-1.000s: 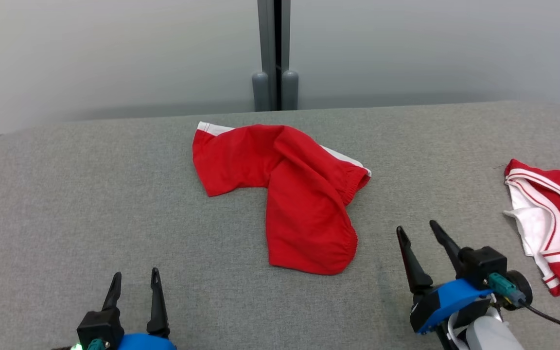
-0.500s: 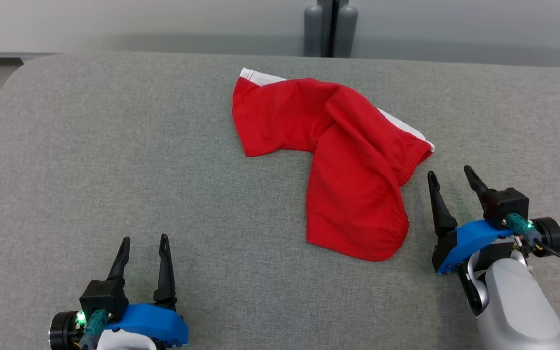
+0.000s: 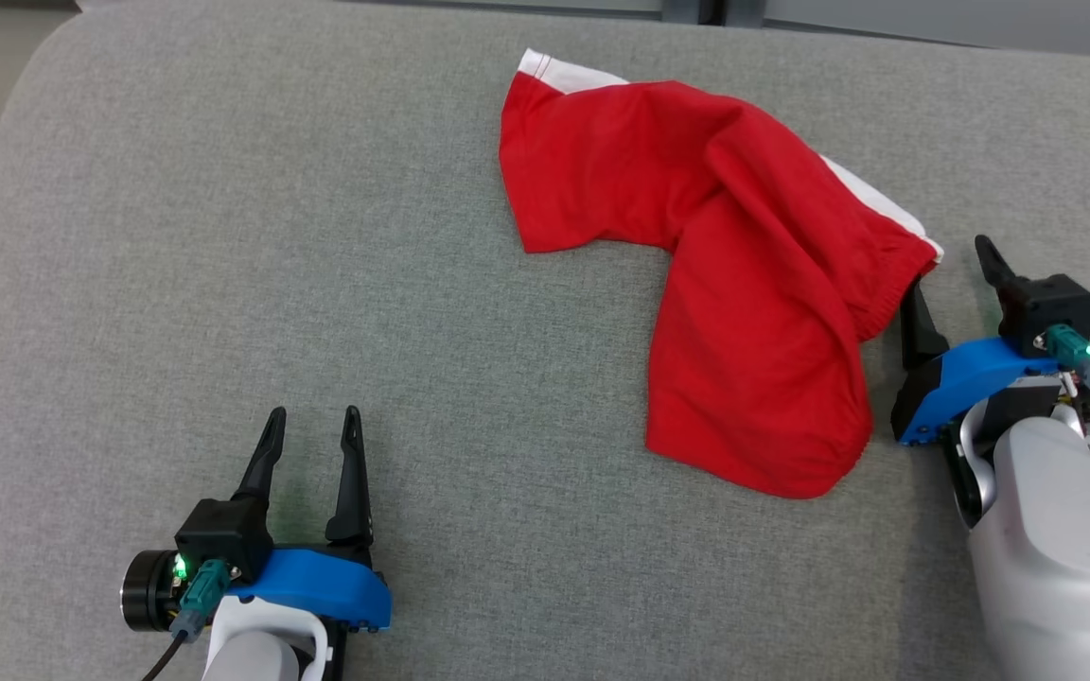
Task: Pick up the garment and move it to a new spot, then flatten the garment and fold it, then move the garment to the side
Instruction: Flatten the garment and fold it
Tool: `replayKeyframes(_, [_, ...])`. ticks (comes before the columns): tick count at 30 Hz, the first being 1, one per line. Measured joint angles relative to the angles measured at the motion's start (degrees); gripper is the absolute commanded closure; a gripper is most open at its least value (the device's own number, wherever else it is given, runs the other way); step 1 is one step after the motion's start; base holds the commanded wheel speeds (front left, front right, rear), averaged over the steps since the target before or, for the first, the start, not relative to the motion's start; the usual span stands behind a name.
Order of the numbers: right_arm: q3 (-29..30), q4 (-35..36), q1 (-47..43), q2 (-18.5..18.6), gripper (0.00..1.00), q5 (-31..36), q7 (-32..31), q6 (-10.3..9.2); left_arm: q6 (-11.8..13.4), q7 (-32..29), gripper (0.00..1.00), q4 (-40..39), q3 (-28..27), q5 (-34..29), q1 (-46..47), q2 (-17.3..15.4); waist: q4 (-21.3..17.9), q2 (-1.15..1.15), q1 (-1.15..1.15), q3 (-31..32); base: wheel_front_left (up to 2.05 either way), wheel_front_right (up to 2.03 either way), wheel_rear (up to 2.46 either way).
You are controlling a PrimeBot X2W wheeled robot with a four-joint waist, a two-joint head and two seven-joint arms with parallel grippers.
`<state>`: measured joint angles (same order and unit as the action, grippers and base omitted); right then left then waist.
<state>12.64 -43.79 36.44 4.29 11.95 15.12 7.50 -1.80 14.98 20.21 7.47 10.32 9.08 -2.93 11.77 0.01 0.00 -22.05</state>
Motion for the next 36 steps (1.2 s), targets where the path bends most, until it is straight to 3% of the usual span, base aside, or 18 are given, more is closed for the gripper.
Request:
replayKeyframes(3, [0.25,-0.83,1.31,0.15,0.00,0.79,0.00,0.00,0.25,0.00,0.00,-0.14,0.29,0.30,0.31,0.00,0.63,0.00,0.00,-0.78,0.00,0.00,0.00])
replayKeyframes(4, [0.31,-1.15,1.67,0.16,0.24,1.02,0.01,0.00,0.26,0.00,0.00,-0.15,0.31,0.34,0.33,0.00,0.79,0.00,0.00,-0.95,0.00,0.00,0.00])
replayKeyframes(5, [0.37,-1.35,1.97,0.19,0.95,1.12,0.00,0.00,0.30,0.00,0.00,-0.15,0.32,0.55,0.33,0.00,0.90,0.00,0.00,-1.02,0.00,0.00,0.00])
replayKeyframes(6, [0.43,-1.44,2.22,0.29,1.00,1.12,0.00,0.00,0.31,0.00,0.00,-0.15,0.36,0.74,0.33,0.01,0.95,0.00,0.00,-1.03,0.00,0.00,0.00])
replayKeyframes(12, [-0.44,2.75,2.68,2.14,1.00,0.68,-0.01,0.00,0.32,0.00,0.00,0.08,1.05,1.64,0.27,0.00,0.78,0.00,-0.01,0.33,0.00,0.00,0.00])
replayKeyframes(18, [-7.12,10.65,10.66,6.78,1.00,0.00,-0.10,0.00,0.32,0.01,0.00,0.21,4.88,3.47,0.55,0.03,1.86,0.00,0.00,2.95,0.00,0.00,0.00])
replayKeyframes(23, [-16.84,15.55,16.31,8.57,1.00,-0.60,-0.10,0.00,0.77,0.01,0.00,0.67,7.42,4.32,-0.18,0.04,4.42,0.00,-0.01,5.89,0.00,0.00,0.00])
replayKeyframes(29, [-33.74,22.92,18.79,9.66,1.00,-4.90,-0.09,0.01,0.91,0.00,0.00,1.15,6.48,3.86,-2.39,0.01,5.67,-0.01,-0.01,8.36,0.00,0.00,0.00])
replayKeyframes(36, [-45.57,23.64,4.54,9.62,1.00,-11.69,-0.08,0.01,0.62,0.00,0.00,1.36,4.53,2.72,-3.99,0.07,2.77,-0.01,-0.01,9.73,0.00,0.00,0.00])
